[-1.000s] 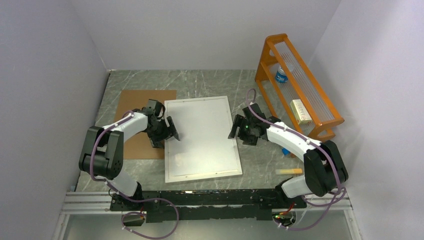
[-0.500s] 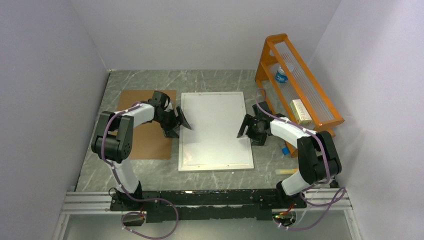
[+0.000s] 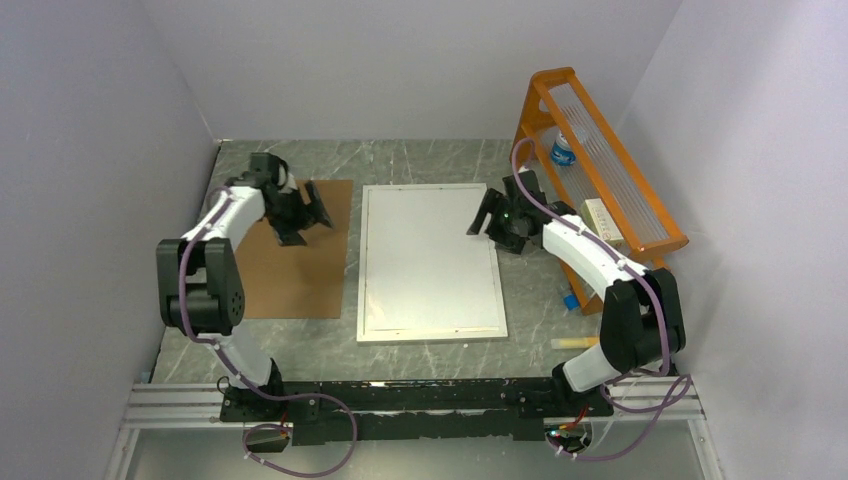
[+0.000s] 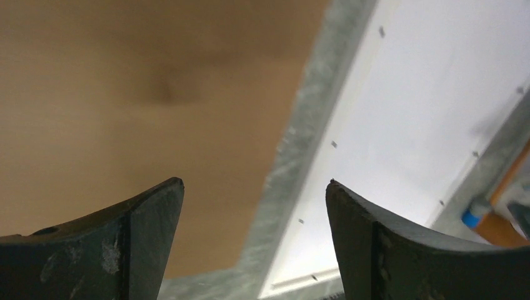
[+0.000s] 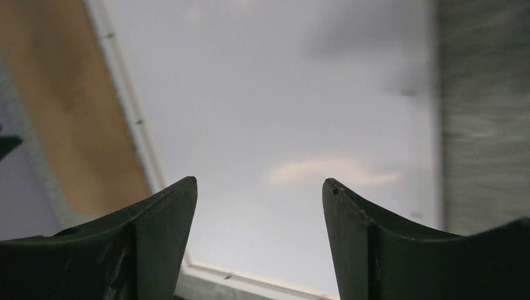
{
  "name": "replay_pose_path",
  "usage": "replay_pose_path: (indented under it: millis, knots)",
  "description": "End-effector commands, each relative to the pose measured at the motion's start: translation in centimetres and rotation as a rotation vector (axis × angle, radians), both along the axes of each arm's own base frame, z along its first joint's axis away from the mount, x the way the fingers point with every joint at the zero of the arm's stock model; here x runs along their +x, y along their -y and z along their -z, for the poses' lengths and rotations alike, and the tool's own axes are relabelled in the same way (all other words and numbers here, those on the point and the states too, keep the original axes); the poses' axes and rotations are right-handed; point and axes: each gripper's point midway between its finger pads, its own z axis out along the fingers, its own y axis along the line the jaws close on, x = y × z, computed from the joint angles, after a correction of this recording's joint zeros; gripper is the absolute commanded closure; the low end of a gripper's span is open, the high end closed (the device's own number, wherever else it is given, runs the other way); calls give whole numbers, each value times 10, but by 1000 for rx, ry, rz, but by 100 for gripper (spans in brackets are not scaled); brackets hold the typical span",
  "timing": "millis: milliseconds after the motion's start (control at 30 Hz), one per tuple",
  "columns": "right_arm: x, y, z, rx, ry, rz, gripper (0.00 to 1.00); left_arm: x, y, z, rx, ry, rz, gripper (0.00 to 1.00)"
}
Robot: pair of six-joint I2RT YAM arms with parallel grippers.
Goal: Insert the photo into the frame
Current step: Move the photo frame to the center of the board, then move the photo frame item to the center of the board.
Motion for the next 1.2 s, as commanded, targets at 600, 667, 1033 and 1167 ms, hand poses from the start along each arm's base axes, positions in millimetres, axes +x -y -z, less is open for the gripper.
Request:
replay_pose_path:
  millis: [600,667,1033,1167]
  knots:
    - [-10,-311,22,258,-143,-261,29,-7,-224,76,188,-124,-413,21]
    - [-9,-313,35,219,-142,-246,29,-10,-222,82,184,-130,-406,20]
    - [5,-317,78,99,-110,-196,29,-14,-195,94,42,-182,-326,23]
    - [5,-325,91,89,-137,-184,30,-17,-184,96,-22,-227,-331,25]
